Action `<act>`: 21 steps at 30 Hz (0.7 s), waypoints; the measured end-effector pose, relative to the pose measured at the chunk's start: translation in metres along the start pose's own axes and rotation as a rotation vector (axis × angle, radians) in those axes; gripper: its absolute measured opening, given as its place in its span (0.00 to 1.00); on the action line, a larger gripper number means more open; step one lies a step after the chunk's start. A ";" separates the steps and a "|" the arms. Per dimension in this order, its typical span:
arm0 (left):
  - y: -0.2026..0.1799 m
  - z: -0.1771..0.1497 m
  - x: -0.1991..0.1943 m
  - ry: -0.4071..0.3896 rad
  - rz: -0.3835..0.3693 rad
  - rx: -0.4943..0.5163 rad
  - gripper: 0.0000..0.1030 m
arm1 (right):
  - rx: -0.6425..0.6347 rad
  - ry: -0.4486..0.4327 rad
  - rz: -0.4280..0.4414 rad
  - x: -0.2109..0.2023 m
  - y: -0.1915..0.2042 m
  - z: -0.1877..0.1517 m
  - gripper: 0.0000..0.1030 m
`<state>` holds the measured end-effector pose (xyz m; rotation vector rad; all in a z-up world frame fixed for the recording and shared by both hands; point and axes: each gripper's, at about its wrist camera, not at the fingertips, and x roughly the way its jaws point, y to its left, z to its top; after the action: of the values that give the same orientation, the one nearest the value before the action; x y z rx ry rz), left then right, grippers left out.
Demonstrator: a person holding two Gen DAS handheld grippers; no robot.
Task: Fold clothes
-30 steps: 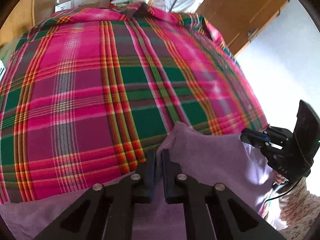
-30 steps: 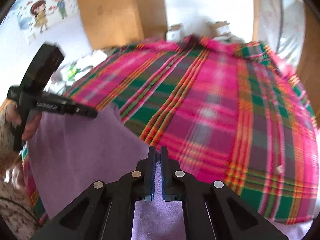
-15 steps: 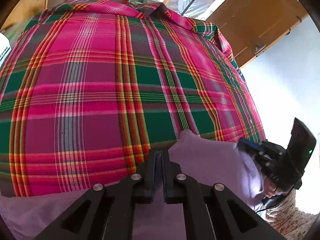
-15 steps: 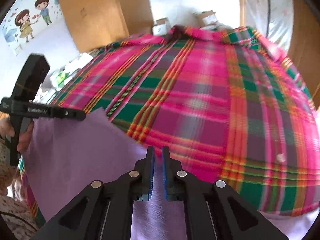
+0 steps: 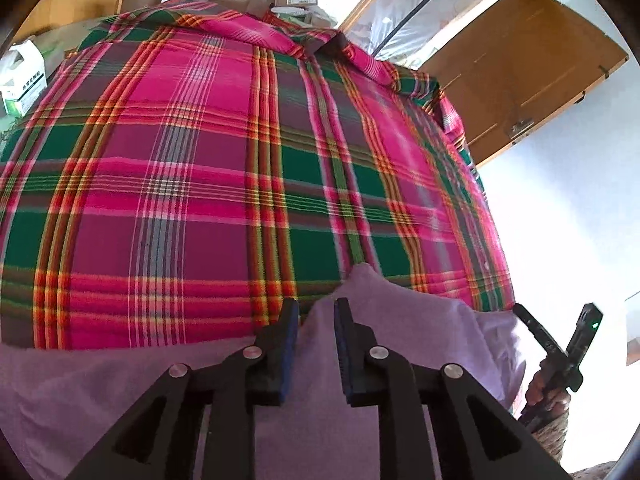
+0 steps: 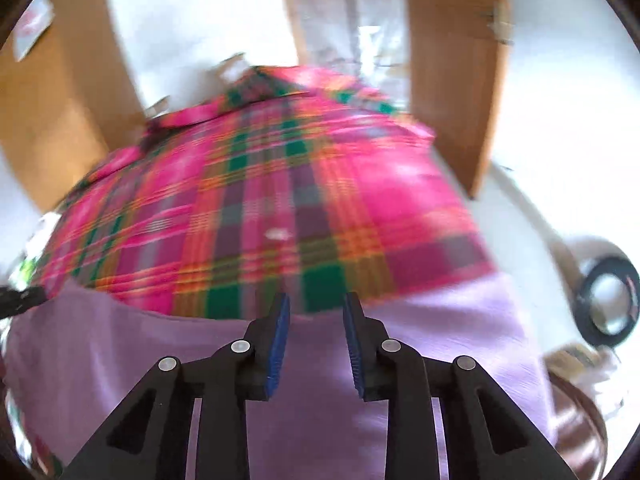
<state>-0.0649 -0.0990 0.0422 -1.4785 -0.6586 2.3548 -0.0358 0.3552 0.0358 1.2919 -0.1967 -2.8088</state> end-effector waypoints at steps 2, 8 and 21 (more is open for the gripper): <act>-0.006 -0.003 -0.003 -0.009 -0.010 0.007 0.17 | 0.058 -0.012 -0.048 -0.007 -0.022 -0.006 0.33; -0.017 -0.011 0.000 0.000 -0.032 0.011 0.18 | 0.220 -0.039 -0.154 -0.012 -0.075 -0.020 0.43; -0.026 -0.024 0.025 0.066 0.002 0.005 0.18 | 0.160 -0.029 -0.223 0.004 -0.080 -0.013 0.27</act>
<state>-0.0540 -0.0599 0.0277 -1.5484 -0.6339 2.2963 -0.0274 0.4328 0.0138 1.3856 -0.3029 -3.0552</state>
